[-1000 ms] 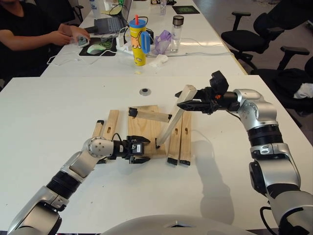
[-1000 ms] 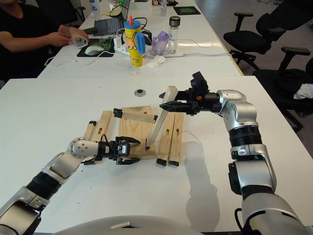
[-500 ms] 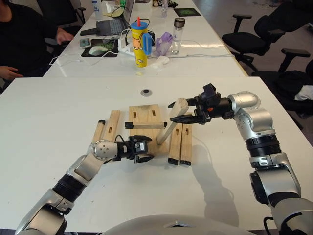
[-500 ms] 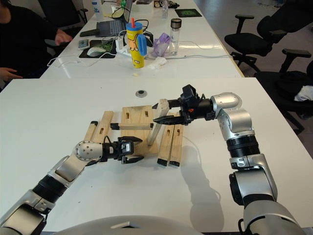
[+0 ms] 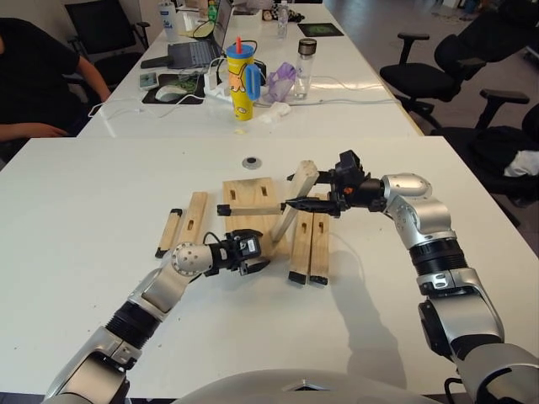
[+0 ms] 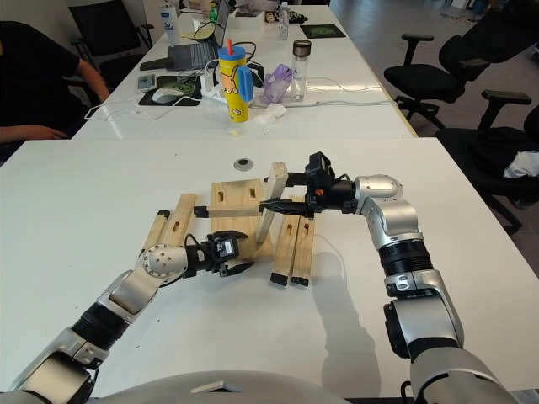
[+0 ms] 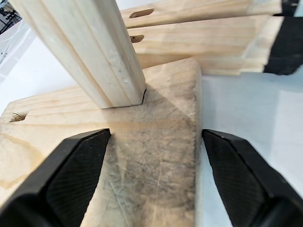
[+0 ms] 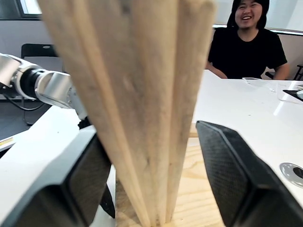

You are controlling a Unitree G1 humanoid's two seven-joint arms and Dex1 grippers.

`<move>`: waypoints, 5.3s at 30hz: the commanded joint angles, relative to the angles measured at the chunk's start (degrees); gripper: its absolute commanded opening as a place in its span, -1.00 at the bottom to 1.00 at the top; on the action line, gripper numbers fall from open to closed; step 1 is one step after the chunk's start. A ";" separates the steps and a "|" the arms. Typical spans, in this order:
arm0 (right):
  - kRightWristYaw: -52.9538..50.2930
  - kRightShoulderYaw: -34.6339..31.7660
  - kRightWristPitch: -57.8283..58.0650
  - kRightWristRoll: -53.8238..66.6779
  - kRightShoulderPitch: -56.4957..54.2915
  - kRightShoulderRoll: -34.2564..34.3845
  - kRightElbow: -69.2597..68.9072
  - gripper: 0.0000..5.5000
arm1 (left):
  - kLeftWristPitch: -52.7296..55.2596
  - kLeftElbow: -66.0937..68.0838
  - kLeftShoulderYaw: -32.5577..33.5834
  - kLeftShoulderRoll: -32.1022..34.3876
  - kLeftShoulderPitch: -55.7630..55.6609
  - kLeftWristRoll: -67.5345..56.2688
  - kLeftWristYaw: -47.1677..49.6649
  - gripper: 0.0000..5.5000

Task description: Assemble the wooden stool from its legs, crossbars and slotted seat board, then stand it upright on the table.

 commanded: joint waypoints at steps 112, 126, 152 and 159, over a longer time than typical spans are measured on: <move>-62.28 7.33 50.74 -10.72 24.48 7.63 -41.34 0.07 | 14.96 -21.99 4.60 2.55 11.36 -4.26 -4.51 0.30; -62.51 13.44 52.40 -15.20 24.75 6.52 -38.00 -0.23 | 15.00 -20.64 5.45 1.52 9.36 -6.02 -5.10 0.30; -46.89 -22.88 43.96 29.82 5.59 7.10 -41.68 -0.25 | 48.99 -37.03 40.71 7.55 1.74 -68.54 -8.62 0.64; -39.20 -22.68 51.26 42.26 9.61 -0.37 -42.22 -0.25 | 53.39 -24.43 48.60 9.86 -5.75 -85.70 1.27 0.88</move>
